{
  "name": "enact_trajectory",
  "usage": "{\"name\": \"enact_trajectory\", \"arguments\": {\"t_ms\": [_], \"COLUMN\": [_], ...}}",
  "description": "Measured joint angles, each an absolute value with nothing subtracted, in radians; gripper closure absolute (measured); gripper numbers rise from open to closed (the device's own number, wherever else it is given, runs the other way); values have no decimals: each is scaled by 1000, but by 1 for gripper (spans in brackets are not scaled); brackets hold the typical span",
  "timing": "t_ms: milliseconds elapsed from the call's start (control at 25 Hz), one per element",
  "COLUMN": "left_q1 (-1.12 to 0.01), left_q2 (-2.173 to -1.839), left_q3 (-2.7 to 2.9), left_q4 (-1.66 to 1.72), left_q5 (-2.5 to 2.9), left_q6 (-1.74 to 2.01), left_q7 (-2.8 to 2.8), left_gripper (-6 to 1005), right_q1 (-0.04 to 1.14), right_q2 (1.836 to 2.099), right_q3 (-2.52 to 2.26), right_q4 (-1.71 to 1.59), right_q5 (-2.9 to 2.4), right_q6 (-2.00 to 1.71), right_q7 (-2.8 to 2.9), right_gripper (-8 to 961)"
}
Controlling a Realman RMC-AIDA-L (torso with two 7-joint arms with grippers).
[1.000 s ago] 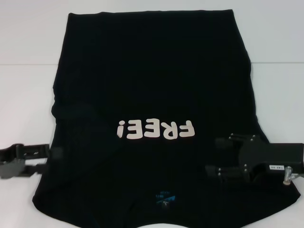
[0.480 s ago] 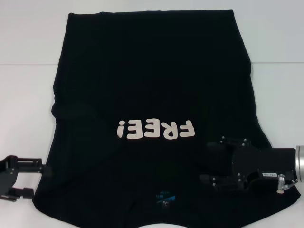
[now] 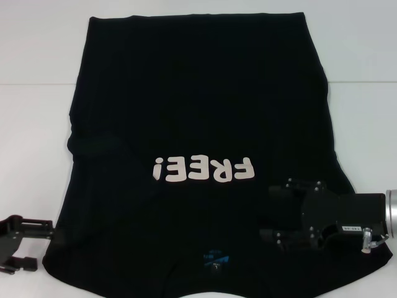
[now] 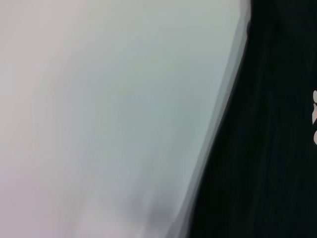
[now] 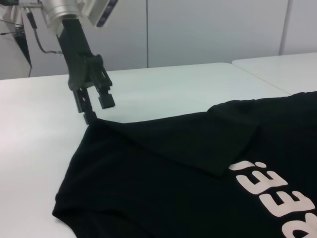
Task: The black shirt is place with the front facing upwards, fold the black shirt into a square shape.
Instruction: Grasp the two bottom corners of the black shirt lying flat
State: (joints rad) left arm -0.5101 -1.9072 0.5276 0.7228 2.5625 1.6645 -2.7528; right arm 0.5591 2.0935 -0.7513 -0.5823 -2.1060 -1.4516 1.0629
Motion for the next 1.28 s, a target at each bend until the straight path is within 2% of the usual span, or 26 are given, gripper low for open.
{"name": "enact_trajectory", "arguments": {"t_ms": [360, 880, 1280], "left_q1": [-543, -526, -538], "left_q2": [-1932, -1925, -1938], "left_q3": [574, 574, 577], "left_q4": [722, 764, 773], "left_q5": [2567, 2589, 2609], "left_q6": [1657, 1667, 1672], "left_q7": [-2757, -2773, -2780], "left_gripper": [124, 124, 123], "right_q1": [559, 555, 554], "right_q2": [2092, 2092, 2092], "right_q3": [-761, -761, -754], "right_q4": [-584, -591, -592], "right_q5": [-2107, -2107, -2106], "right_q6": [-1461, -1487, -1502], "right_q7": [1062, 1061, 1061], "right_gripper": [38, 38, 38]}}
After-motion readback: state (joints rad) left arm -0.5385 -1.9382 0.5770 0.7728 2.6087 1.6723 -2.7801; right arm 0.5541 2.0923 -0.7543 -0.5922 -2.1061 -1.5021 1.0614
